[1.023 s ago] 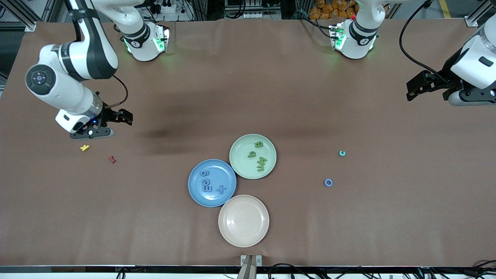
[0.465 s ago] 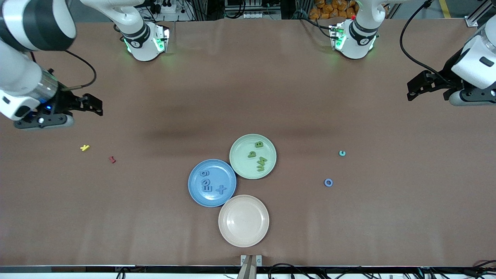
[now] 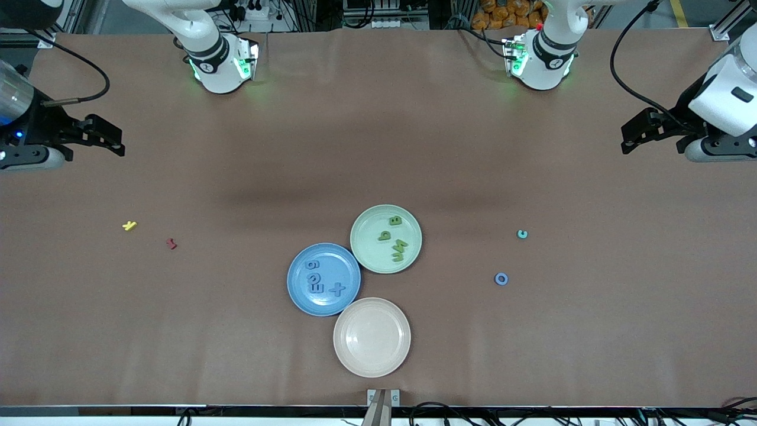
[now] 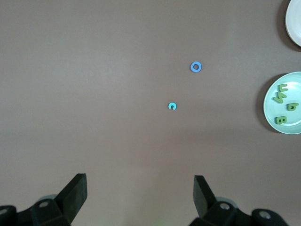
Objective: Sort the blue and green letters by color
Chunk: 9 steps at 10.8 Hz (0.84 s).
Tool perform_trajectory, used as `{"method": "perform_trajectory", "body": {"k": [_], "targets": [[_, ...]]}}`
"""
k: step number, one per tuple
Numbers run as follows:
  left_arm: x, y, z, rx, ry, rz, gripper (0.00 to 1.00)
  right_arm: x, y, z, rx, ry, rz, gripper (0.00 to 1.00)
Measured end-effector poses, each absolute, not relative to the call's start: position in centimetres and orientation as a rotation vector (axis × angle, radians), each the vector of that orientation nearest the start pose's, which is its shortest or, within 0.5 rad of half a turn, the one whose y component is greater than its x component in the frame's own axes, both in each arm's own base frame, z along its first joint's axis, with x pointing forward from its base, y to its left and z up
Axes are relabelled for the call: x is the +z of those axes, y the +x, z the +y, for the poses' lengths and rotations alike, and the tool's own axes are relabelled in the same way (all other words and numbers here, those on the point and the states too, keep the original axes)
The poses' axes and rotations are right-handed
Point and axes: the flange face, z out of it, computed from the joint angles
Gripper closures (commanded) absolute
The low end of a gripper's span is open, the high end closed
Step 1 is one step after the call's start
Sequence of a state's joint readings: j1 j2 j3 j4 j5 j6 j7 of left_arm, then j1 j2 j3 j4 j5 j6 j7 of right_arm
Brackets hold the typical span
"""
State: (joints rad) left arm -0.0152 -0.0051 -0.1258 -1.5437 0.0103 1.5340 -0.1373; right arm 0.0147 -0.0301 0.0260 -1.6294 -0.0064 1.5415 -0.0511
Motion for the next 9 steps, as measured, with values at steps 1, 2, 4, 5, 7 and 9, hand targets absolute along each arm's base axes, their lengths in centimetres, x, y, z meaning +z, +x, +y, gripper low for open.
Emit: {"method": "perform_trajectory", "body": {"k": [1,2,4,5,7,9], "targets": [[63.7,54.4,-7.6,0.005,-3.13,0.004,0.0,61.4,54.1,2.0,0.083,-3.144,-0.141,0.0],[63.7,54.4,-7.5,0.005,-3.13,0.003,0.0,61.6,54.1,1.8,0.076,-3.144,-0.133,0.0],[63.8,54.4,-7.5,0.0,-3.131,0.004,0.0,62.6,54.2,0.7,0.04,-3.146,-0.102,0.0],[64.2,54.4,-7.6,-0.012,-3.132,0.005,0.0,63.4,54.3,0.1,0.009,-3.146,-0.084,0.0],[64.7,54.4,-7.6,-0.028,-3.133,0.007,0.0,64.7,54.4,-0.4,-0.053,-3.146,-0.07,0.0],[64.8,54.4,-7.6,-0.03,-3.133,0.008,0.0,65.0,54.6,-0.9,-0.082,-3.136,-0.054,0.0]]}}
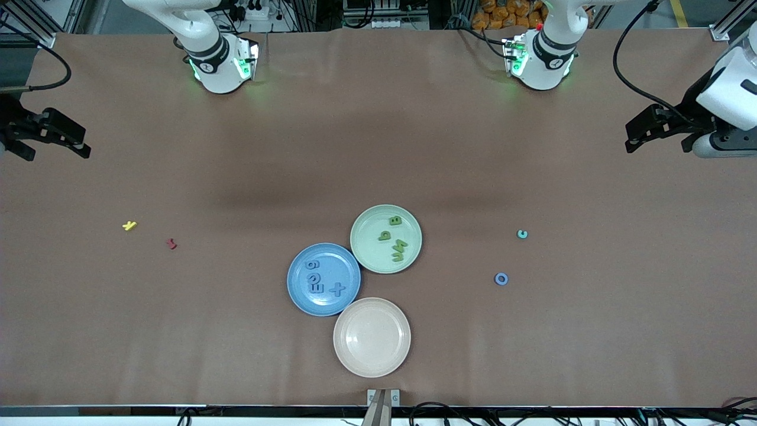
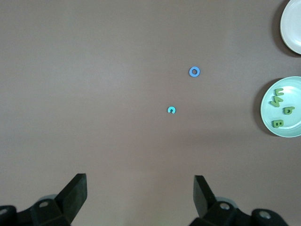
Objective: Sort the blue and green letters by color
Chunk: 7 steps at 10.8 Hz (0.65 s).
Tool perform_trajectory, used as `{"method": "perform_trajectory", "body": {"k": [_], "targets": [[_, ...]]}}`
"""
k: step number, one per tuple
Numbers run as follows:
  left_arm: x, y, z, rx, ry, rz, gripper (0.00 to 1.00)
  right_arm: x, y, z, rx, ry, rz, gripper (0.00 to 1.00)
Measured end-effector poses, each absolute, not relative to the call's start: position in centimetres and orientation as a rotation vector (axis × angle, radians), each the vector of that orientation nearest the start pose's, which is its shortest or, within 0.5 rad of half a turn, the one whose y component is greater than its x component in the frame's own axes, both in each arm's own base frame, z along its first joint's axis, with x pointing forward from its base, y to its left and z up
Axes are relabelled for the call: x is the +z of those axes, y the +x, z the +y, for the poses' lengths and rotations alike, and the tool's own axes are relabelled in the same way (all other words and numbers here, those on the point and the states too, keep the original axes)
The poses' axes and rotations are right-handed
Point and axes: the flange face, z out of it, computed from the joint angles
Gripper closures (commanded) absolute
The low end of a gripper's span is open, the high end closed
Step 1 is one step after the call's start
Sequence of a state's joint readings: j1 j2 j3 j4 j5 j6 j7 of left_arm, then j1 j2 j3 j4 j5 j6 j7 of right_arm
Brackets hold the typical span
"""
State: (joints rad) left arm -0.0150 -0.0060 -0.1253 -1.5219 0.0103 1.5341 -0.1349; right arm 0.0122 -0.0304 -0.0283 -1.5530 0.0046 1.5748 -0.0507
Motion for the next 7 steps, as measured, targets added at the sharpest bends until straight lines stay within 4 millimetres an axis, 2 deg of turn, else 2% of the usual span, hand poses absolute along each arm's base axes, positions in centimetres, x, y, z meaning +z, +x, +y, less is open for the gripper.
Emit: {"method": "perform_trajectory", "body": {"k": [3,7], "targets": [[64.76,54.42,-7.58,-0.031,-3.133,0.009,0.0,65.15,54.69,-1.97,-0.105,-3.132,-0.021,0.0],[64.69,54.47,-7.48,-0.029,-3.133,0.02,0.0,65.15,54.69,-2.0,-0.105,-3.128,-0.02,0.0]]}}
